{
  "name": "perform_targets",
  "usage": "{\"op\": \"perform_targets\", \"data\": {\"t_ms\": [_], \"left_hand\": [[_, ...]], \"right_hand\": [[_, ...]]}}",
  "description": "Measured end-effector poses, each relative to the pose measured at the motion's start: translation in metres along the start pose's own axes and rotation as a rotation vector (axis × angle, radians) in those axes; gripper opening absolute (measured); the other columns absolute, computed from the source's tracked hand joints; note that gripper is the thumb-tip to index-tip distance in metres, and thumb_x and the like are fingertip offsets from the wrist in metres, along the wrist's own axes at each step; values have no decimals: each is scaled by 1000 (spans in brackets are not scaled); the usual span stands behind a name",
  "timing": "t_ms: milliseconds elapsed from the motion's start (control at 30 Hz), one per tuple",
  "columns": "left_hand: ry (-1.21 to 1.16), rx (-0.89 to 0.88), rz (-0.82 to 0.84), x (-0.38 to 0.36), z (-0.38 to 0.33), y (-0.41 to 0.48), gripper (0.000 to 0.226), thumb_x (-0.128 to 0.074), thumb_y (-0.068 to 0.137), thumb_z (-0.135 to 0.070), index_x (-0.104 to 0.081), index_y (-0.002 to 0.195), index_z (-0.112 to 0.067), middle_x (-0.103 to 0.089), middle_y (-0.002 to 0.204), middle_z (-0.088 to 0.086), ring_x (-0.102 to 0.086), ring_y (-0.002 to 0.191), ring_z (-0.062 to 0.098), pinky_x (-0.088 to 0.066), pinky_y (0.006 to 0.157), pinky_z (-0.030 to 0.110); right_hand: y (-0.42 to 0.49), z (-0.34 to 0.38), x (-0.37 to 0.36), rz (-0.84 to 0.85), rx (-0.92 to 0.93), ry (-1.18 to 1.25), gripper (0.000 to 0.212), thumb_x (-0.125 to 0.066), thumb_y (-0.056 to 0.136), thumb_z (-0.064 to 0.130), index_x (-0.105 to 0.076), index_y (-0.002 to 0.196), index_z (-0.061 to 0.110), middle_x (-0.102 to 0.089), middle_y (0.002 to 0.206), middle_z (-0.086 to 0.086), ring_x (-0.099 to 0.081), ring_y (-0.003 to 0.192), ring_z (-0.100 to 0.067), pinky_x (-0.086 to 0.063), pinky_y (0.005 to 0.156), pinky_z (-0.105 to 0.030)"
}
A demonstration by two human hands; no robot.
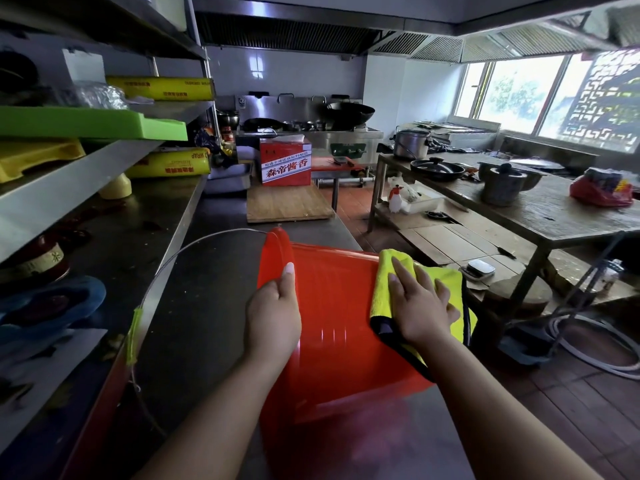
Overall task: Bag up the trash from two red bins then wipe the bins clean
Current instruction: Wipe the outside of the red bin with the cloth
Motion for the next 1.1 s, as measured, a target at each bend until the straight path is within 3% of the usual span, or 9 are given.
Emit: {"op": "perform_targets", "data": {"t_ms": [233, 367, 400, 467, 567, 700, 867, 1000, 1100], "left_hand": [[-81, 185, 62, -7, -9, 20, 49, -38, 97, -48, -41, 60, -15, -46, 60, 4, -45, 55, 18, -36, 56, 29], [-133, 148, 72, -9, -8, 30, 38, -46, 95, -43, -41, 64, -22, -47, 66, -3, -49, 65, 17, -40, 69, 32], [-140, 130, 80, -10, -7, 31, 32, -47, 95, -43, -48, 72, -20, -51, 70, -4, -52, 69, 16, -40, 68, 32], [-122, 100, 104, -12, -6, 29, 30, -43, 96, -43, -57, 106, -17, -60, 89, -2, -57, 84, 15, -42, 68, 29], [-115, 73, 93, -13, -6, 22, 44, -35, 99, -42, -46, 137, -21, -56, 129, 3, -54, 115, 19, -42, 87, 29], [-166, 68, 55, -12, -9, 25, 41, -35, 101, -37, -52, 131, -15, -55, 132, 5, -51, 119, 19, -34, 84, 21], [-167, 80, 48, -13, -7, 37, 40, -38, 100, -35, -55, 129, -12, -56, 131, 9, -50, 120, 24, -37, 92, 27], [-105, 47, 58, -13, -11, 38, 41, -36, 101, -34, -53, 131, -13, -55, 132, 8, -49, 121, 24, -36, 90, 26], [-79, 40, 61, -13, -11, 42, 43, -37, 100, -34, -51, 133, -11, -53, 135, 8, -47, 125, 22, -35, 97, 26]], "right_hand": [[2, 4, 20, 47, 8, -73, 42, -25, 95, 62, -35, 136, 57, -27, 153, 14, -12, 141, -28, -10, 106, -53], [5, 7, 17, 55, 18, -123, 43, -26, 96, 58, -29, 139, 57, -25, 154, 14, -12, 142, -28, -13, 107, -52], [7, 8, 17, 55, 17, -127, 43, -26, 96, 58, -28, 139, 56, -25, 154, 13, -12, 142, -29, -13, 107, -52], [12, 11, 16, 59, 13, -133, 43, -26, 96, 57, -29, 139, 56, -26, 154, 13, -13, 141, -30, -14, 106, -51], [14, 21, 14, 71, 1, -116, 41, -23, 97, 58, -32, 137, 56, -27, 153, 14, -15, 140, -31, -13, 105, -52], [-3, 65, 1, 78, 156, -90, 41, -22, 98, 56, -31, 138, 57, -28, 153, 16, -16, 140, -26, -12, 105, -51], [-38, 130, -24, 130, 374, -92, 41, -22, 100, 50, -23, 141, 57, -23, 155, 17, -10, 143, -24, -7, 108, -50], [-39, 127, -24, 144, 428, -118, 42, -20, 101, 51, -18, 142, 57, -20, 156, 17, -8, 144, -23, -7, 108, -48], [-29, 101, -18, 130, 378, -139, 42, -21, 100, 54, -19, 141, 58, -20, 156, 17, -8, 144, -21, -8, 107, -48]]}}
Point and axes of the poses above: each hand's wrist, its own y-axis towards the middle knuckle, its own x-axis out of the back of the hand, z = x × y, the point moved 9 cm from there along y, towards the middle knuckle
